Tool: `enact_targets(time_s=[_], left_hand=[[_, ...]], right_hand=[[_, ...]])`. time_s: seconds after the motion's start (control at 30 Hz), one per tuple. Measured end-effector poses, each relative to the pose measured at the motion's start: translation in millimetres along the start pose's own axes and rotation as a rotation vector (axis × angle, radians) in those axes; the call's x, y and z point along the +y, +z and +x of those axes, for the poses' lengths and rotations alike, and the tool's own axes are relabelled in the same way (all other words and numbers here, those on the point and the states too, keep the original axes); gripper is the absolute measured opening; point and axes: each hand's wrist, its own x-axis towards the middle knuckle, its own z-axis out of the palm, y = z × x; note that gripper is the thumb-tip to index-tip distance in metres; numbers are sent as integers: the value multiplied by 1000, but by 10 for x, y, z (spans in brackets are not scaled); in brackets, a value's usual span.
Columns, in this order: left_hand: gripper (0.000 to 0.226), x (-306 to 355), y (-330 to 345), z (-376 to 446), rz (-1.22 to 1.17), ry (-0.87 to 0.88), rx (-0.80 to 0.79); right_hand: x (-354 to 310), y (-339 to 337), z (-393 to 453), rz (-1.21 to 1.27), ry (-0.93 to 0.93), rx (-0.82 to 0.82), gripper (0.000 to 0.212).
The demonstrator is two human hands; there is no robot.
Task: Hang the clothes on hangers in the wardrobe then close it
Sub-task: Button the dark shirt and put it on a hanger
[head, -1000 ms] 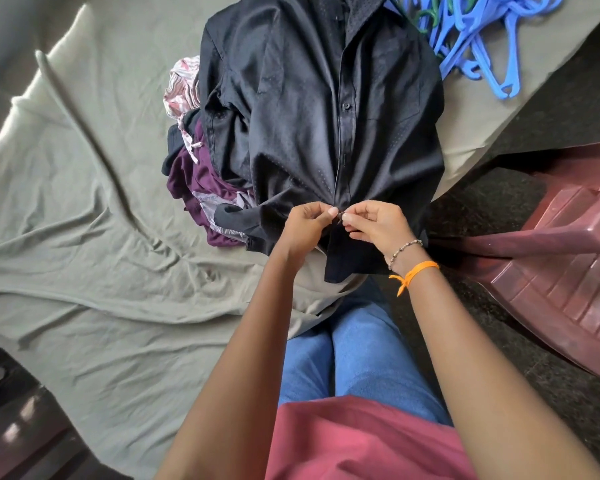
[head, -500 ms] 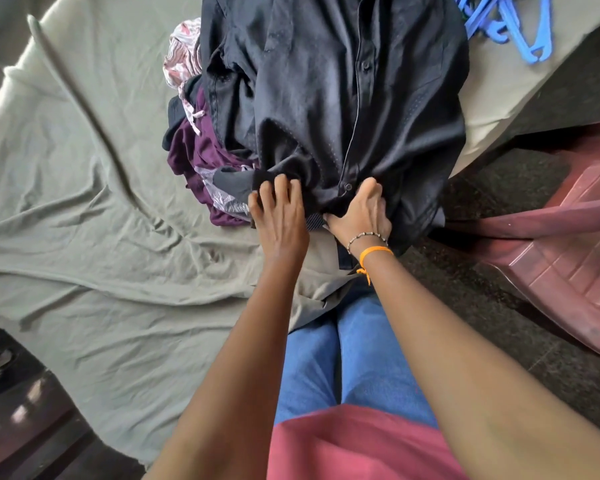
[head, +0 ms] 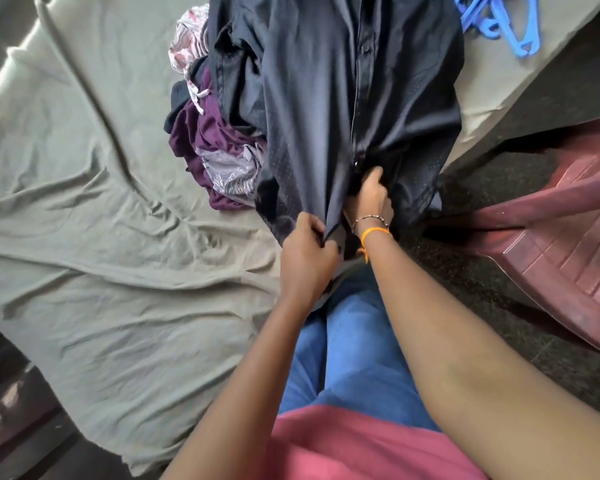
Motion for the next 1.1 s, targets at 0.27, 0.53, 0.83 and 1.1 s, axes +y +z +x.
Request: enact_targets(time_s=[0.27,0.53,0.83,1.1], left_hand=[[27,-345,99,21,602,-52,-384],[18,-86,458,361,-116,-39,-57],[23,-64,969,945,119,187,78],[23,-136,987,1042,113,191,146]], right_hand=[[655,-247,-198,412,-41,226,14],[684,-148,-248,292,-199,214,12],[803,-4,21,285,-177,125,10],[853,8,118,435,-108,7,12]])
